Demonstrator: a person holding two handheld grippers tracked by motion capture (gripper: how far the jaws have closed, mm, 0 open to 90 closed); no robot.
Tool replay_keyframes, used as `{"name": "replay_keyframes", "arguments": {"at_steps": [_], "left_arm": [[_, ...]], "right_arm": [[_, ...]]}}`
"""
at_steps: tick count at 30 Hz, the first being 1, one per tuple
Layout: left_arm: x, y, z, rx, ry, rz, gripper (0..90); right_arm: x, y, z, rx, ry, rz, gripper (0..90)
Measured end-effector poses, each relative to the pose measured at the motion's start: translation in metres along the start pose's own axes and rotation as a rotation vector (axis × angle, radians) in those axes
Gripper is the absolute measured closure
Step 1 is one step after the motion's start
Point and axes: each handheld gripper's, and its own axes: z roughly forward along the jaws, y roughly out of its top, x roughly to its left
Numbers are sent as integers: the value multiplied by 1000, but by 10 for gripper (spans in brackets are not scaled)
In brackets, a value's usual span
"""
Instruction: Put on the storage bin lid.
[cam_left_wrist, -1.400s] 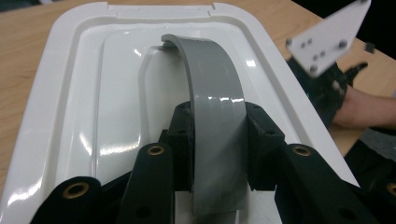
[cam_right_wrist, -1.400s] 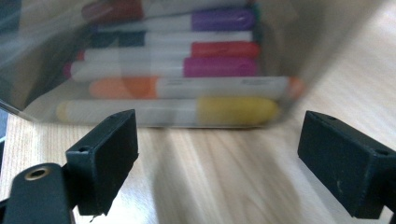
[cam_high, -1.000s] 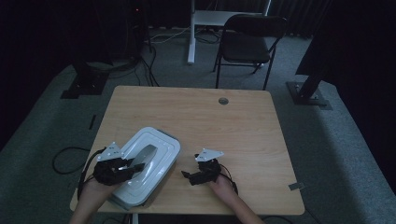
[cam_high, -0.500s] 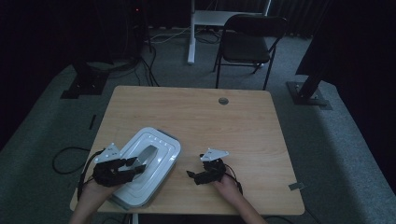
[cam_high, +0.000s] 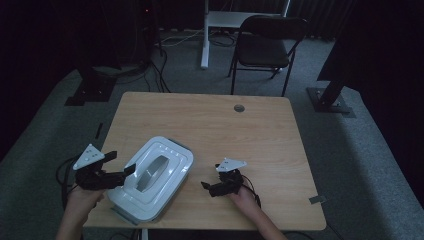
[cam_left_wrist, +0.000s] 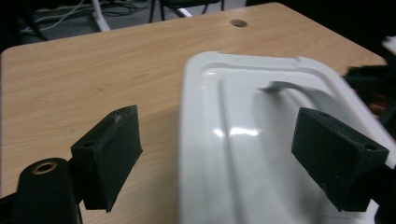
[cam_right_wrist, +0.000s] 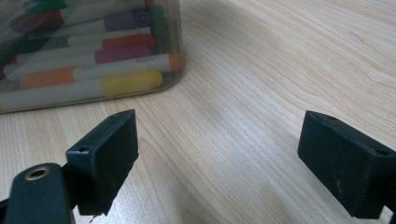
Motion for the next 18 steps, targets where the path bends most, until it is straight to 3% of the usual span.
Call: {"name": "replay_keyframes", "arguments": {"at_steps": [2,3,9,16,18], "left_arm": [[5,-1,1,-5,5,-16,128],[14,-4,3,-24,7,-46,128],[43,-15,9,-41,48,-119,6],[73,-42,32,-87,71,-96,6],[79,-48,40,-73,92,-109,6]], "right_arm": [[0,0,0,2,0,1,118],[0,0,0,2,1,2,118],[3,2,1,3,10,0,118],[8,4,2,-6,28,-1,119],[11,4,3,-9,28,-16,119]]}}
